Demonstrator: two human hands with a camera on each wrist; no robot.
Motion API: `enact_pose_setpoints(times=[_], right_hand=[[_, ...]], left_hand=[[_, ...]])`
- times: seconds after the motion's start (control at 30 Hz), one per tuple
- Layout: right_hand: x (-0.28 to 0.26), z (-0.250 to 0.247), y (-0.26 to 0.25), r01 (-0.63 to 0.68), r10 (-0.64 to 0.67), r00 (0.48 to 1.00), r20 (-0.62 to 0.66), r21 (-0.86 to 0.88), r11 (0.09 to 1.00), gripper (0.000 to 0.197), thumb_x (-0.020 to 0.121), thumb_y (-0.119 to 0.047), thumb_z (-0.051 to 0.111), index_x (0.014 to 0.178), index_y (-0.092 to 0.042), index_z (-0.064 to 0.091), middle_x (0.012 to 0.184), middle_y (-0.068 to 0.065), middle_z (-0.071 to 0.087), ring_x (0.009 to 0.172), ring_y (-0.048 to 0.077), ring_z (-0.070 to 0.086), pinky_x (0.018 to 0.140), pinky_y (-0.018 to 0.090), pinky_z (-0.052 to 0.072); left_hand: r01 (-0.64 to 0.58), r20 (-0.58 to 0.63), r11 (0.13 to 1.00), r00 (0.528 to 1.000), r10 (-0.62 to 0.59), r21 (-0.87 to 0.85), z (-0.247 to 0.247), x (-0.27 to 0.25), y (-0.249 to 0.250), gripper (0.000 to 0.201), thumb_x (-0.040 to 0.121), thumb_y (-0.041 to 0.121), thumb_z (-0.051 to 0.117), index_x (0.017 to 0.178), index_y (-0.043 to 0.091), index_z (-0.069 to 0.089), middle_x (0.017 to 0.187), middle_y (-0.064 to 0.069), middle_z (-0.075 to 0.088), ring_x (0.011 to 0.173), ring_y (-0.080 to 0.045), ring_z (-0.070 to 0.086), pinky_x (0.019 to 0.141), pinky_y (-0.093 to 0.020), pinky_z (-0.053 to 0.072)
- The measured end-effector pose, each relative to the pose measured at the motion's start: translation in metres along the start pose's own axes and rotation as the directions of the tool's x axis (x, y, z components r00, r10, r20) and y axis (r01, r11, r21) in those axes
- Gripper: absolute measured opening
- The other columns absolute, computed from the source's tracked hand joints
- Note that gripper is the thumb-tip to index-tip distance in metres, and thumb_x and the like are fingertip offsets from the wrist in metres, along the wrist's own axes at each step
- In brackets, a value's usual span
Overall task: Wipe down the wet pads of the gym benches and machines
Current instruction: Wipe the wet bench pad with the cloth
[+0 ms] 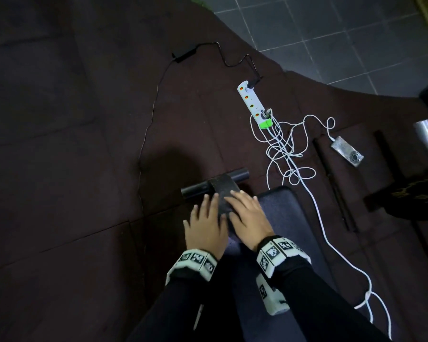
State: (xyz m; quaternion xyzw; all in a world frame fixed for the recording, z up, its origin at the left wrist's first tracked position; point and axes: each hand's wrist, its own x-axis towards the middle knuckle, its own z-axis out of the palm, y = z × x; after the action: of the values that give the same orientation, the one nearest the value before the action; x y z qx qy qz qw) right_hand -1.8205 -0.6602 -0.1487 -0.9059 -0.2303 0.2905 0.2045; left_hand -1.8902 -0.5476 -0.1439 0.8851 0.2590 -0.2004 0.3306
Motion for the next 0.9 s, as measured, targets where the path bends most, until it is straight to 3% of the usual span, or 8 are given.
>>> enact_pose_setpoints(times=[0.1,0.23,0.4,0.47,0.53,0.67,0.8,0.9], right_hand=[[-0.018,-0.010,0.028,-0.118,0.114,0.984,-0.135,-0.022,0.993,0.071,0.077,-0.044,0.013,0.137,-0.023,0.045,0.151,-0.002,0.030,0.142,0.018,0.018,0.115,0.038,0.002],[-0.045,-0.016,0.066,-0.347,0.340,0.901,-0.270,0.022,0.937,0.056,0.085,-0.035,0.029,0.136,-0.022,0.047,0.152,0.003,0.028,0.142,0.027,0.020,0.111,0.054,0.013],[-0.082,-0.019,0.097,-0.585,0.592,0.797,-0.120,0.095,0.806,0.053,0.097,-0.032,0.040,0.145,-0.042,0.020,0.158,-0.006,0.000,0.144,0.022,0.002,0.110,0.061,0.012],[-0.091,-0.018,0.102,-0.602,0.613,0.788,-0.057,0.144,0.786,0.056,0.097,-0.035,0.040,0.143,-0.050,0.012,0.157,-0.008,-0.005,0.144,0.024,0.001,0.109,0.063,0.012],[-0.093,-0.016,0.104,-0.608,0.620,0.784,-0.026,0.167,0.776,0.058,0.097,-0.036,0.041,0.142,-0.051,0.009,0.158,-0.005,-0.001,0.144,0.027,0.005,0.108,0.063,0.012],[-0.090,-0.018,0.103,-0.618,0.633,0.773,-0.042,0.175,0.766,0.059,0.096,-0.035,0.044,0.143,-0.050,0.011,0.157,-0.002,0.008,0.143,0.028,0.012,0.106,0.065,0.013],[-0.090,-0.017,0.102,-0.616,0.633,0.772,-0.057,0.180,0.767,0.060,0.095,-0.034,0.046,0.142,-0.049,0.013,0.157,-0.003,0.010,0.143,0.027,0.012,0.105,0.066,0.013],[-0.089,-0.016,0.104,-0.616,0.635,0.771,-0.057,0.185,0.765,0.061,0.095,-0.034,0.047,0.142,-0.049,0.012,0.157,-0.003,0.011,0.143,0.026,0.013,0.106,0.066,0.013]], left_hand=[[0.015,0.249,0.982,0.967,-0.063,0.189,0.005,0.017,0.026,0.057,0.095,0.060,0.023,0.148,0.045,0.010,0.157,0.005,0.021,0.138,-0.039,0.025,0.109,-0.061,0.018],[-0.048,0.249,0.968,0.968,-0.015,0.248,0.009,0.019,0.031,0.053,0.094,0.056,0.034,0.145,0.042,0.027,0.151,0.005,0.031,0.134,-0.043,0.027,0.111,-0.061,0.014],[-0.219,0.192,0.975,0.956,0.220,-0.024,0.003,0.014,-0.017,0.028,0.081,0.023,0.055,0.106,0.029,0.065,0.144,0.013,0.042,0.139,-0.034,0.024,0.114,-0.057,0.010],[-0.213,0.135,0.957,0.961,0.241,-0.196,0.001,0.009,-0.035,0.024,0.073,0.017,0.046,0.082,0.022,0.067,0.136,0.018,0.047,0.143,-0.031,0.020,0.115,-0.055,0.003],[-0.163,0.108,0.945,0.974,0.200,-0.283,-0.001,0.003,-0.040,0.017,0.073,0.025,0.041,0.074,0.024,0.059,0.131,0.022,0.046,0.144,-0.027,0.018,0.114,-0.052,0.002],[-0.173,0.075,0.975,0.980,0.184,-0.138,0.010,0.006,-0.032,0.039,0.080,0.060,0.043,0.089,0.024,0.054,0.128,0.007,0.052,0.135,-0.028,0.031,0.111,-0.060,0.015],[-0.199,-0.019,0.975,0.980,0.198,-0.097,0.011,0.013,-0.025,0.032,0.085,0.024,0.064,0.112,0.010,0.054,0.127,-0.007,0.047,0.116,-0.031,0.048,0.107,-0.058,0.028],[-0.230,-0.057,0.955,0.973,0.223,-0.187,0.003,0.018,-0.031,0.032,0.088,0.020,0.060,0.116,0.006,0.053,0.130,-0.005,0.036,0.114,-0.024,0.048,0.106,-0.044,0.037]])
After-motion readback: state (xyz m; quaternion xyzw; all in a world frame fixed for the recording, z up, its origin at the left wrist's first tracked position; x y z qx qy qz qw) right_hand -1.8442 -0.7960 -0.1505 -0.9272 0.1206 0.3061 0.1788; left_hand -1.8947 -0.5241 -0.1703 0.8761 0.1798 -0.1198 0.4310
